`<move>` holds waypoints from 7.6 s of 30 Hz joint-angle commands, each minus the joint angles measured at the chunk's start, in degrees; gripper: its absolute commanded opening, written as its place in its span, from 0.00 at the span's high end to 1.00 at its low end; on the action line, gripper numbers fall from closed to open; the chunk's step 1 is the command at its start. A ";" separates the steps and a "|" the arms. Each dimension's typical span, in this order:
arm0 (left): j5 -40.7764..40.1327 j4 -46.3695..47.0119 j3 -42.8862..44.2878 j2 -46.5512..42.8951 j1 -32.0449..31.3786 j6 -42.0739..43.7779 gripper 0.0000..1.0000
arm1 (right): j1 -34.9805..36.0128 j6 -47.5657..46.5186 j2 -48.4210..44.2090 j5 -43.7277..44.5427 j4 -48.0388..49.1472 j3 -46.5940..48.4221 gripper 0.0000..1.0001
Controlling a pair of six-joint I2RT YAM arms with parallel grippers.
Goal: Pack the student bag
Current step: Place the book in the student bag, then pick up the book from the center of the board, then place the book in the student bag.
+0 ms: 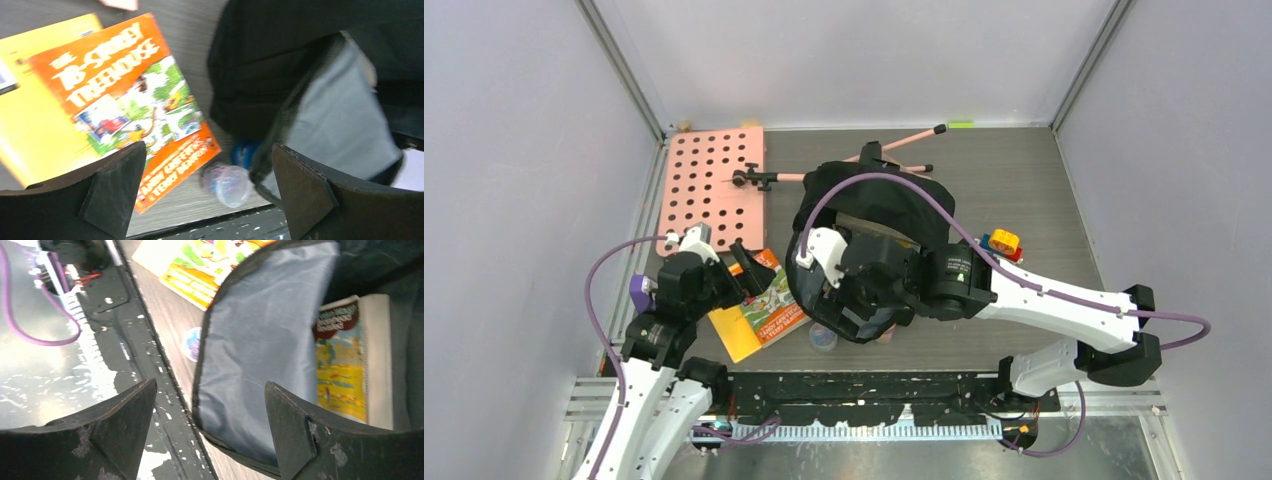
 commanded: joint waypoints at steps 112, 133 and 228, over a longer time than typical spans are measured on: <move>-5.81 -11.41 4.16 -19.15 3.04 -14.44 0.00 | -13.79 27.93 30.51 -16.43 34.37 26.23 0.99; 2.56 -7.96 18.14 -16.63 2.85 -4.74 0.00 | -13.78 28.47 15.80 -20.44 44.02 23.77 0.99; 16.37 20.20 -1.23 2.07 2.79 -2.99 0.00 | -7.77 -18.15 -14.53 17.33 16.34 -9.85 1.00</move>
